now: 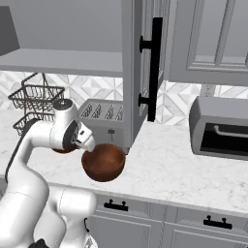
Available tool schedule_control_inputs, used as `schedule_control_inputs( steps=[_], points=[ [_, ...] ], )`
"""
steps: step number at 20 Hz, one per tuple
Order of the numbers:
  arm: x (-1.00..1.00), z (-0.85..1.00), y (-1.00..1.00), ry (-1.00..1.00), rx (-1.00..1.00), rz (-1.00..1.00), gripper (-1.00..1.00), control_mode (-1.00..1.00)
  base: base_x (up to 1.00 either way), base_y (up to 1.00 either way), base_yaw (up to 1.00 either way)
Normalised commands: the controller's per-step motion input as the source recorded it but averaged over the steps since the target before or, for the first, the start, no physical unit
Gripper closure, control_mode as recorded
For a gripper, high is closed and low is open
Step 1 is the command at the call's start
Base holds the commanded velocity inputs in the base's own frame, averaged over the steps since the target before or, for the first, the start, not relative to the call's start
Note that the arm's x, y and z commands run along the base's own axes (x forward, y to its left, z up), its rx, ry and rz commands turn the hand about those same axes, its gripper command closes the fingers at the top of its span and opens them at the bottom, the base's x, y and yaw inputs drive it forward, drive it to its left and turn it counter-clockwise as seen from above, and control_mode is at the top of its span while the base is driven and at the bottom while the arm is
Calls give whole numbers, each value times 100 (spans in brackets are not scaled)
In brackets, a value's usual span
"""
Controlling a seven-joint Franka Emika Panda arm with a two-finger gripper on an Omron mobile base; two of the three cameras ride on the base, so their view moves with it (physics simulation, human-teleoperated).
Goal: Pick up the bowls on the counter and stack them on top of one another in the open cabinet. Place the smaller bowl on top of the larger bowl.
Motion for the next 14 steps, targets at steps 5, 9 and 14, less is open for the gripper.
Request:
schedule_control_inputs(
  steps=[5,9,14],
  points=[
    [0,-11,-100,15,1,-24,100,-100,0,0,0],
    [2,-21,-69,2,0,-9,100,-100,0,0,0],
    [10,-39,-29,4,0,0,100,-100,0,0,0]
  ],
)
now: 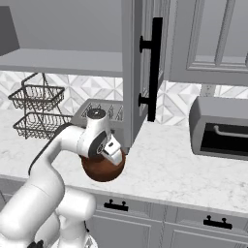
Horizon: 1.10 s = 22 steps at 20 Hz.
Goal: Pick up the bowls on the counter and stack them on top of one another in the open cabinet. Place the smaller bowl on top of the larger bowl.
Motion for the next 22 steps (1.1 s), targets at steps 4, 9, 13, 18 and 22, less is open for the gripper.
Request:
schedule_control_inputs(
  steps=[4,9,13,18,22],
  points=[
    [14,-19,-9,1,0,0,-100,-100,0,0,0],
    [26,15,-5,0,2,0,-100,-100,0,0,0],
    [-1,47,-30,4,6,0,-100,-100,0,0,0],
    [-21,-30,-53,14,1,0,-100,-100,0,0,0],
    [1,-39,-3,9,0,0,-100,-100,0,0,0]
  ],
)
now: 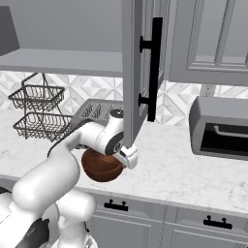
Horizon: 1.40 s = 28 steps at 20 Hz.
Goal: Pick up the bowls on the counter and stack them on top of one another in the open cabinet. Place the smaller bowl on top of the larger bowl.
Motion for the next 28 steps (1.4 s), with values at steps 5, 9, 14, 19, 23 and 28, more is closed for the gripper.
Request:
schedule_control_inputs(
  steps=[5,9,14,19,23,28],
  points=[
    [4,-27,2,1,0,0,-100,-100,0,0,0],
    [6,-44,6,1,0,0,-100,-100,0,0,0],
    [19,-41,17,0,0,0,-100,-100,0,0,0],
    [22,-23,17,0,0,0,100,-100,0,0,0],
    [2,0,0,0,0,0,100,-100,0,0,0],
    [-11,18,0,-5,0,-3,100,-100,0,0,0]
  ],
)
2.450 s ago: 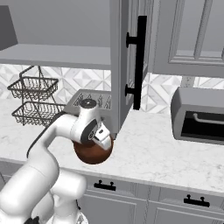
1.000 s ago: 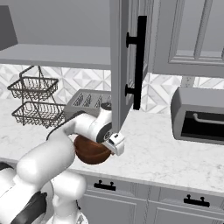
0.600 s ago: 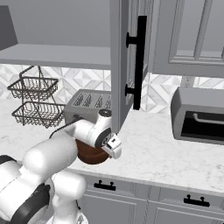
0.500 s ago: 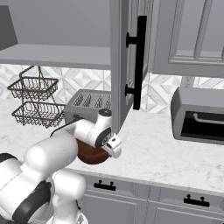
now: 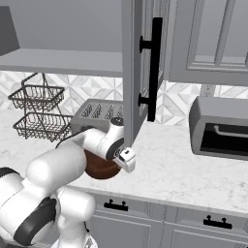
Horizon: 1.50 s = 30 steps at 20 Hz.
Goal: Pick up the bowls on the counter and stack them on top of one another in the open cabinet. Place the smaller bowl on top of the larger bowl.
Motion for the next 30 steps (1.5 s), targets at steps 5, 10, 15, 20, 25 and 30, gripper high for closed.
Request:
schedule_control_inputs(
  steps=[5,10,15,20,25,30],
  points=[
    [-41,69,24,-21,0,-7,100,-100,0,0,0],
    [-63,100,48,-38,0,-4,100,-100,0,0,0],
    [-81,100,24,-43,0,0,100,-100,0,0,0],
    [-62,100,22,-41,0,-3,100,-100,0,0,0],
    [-19,100,29,-25,0,-11,100,-100,0,0,0],
    [11,100,21,-5,0,-12,100,-100,0,0,0]
  ],
)
